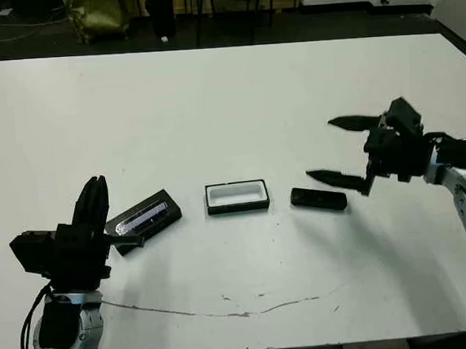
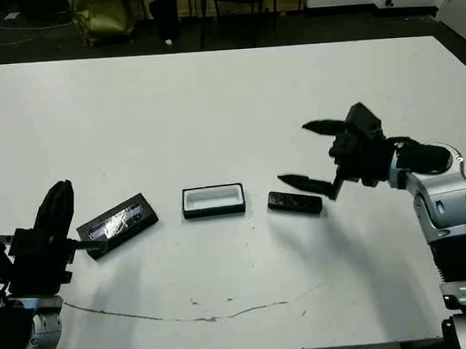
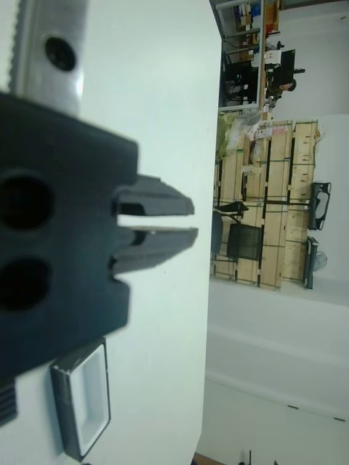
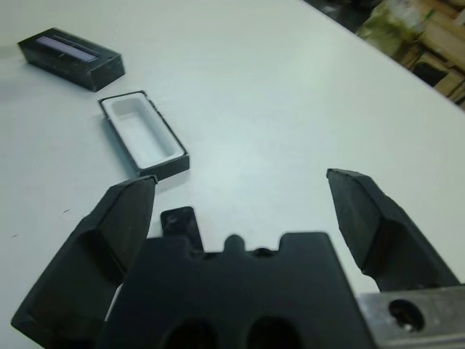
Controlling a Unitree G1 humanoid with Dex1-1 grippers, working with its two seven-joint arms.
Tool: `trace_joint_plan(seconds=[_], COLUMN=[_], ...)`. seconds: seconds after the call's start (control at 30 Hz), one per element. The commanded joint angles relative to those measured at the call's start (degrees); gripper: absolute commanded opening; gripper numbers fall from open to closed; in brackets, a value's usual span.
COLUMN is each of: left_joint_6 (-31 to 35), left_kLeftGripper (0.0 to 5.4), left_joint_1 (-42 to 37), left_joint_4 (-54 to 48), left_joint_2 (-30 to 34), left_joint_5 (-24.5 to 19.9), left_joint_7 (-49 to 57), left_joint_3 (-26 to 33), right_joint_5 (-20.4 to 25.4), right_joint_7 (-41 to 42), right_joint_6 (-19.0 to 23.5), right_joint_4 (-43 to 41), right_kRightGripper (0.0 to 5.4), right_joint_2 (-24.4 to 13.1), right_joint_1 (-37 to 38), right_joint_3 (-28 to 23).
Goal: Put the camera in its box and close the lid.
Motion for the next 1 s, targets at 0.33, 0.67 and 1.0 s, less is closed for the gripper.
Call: trace_joint_plan(seconds=[0.33, 0.67, 1.0], left_joint_6=[0.34, 0.30, 0.20], left_kLeftGripper=[0.00, 0.00, 0.00], left_joint_1=[1.21, 1.15, 1.22], left_joint_4=[1.03, 1.65, 1.80], left_joint_2=[0.16, 0.08, -0.08], left_joint_5=[0.33, 0.08, 0.51], left_joint_7=[0.15, -0.16, 0.04], left_joint_3=[0.19, 0.14, -0.03], right_joint_5=[-2.07, -4.72, -6.09], right_joint_7=[7.51, 8.89, 10.32], right_joint_6=[-2.09, -7.44, -7.64], right_joint_4=[11.73, 20.48, 23.29], right_kRightGripper=[5.39, 5.39, 5.39], right_joint_2=[-0.23, 0.73, 1.04], right_joint_1=[-4.41, -6.02, -6.50], right_joint_3=[1.33, 1.35, 1.73])
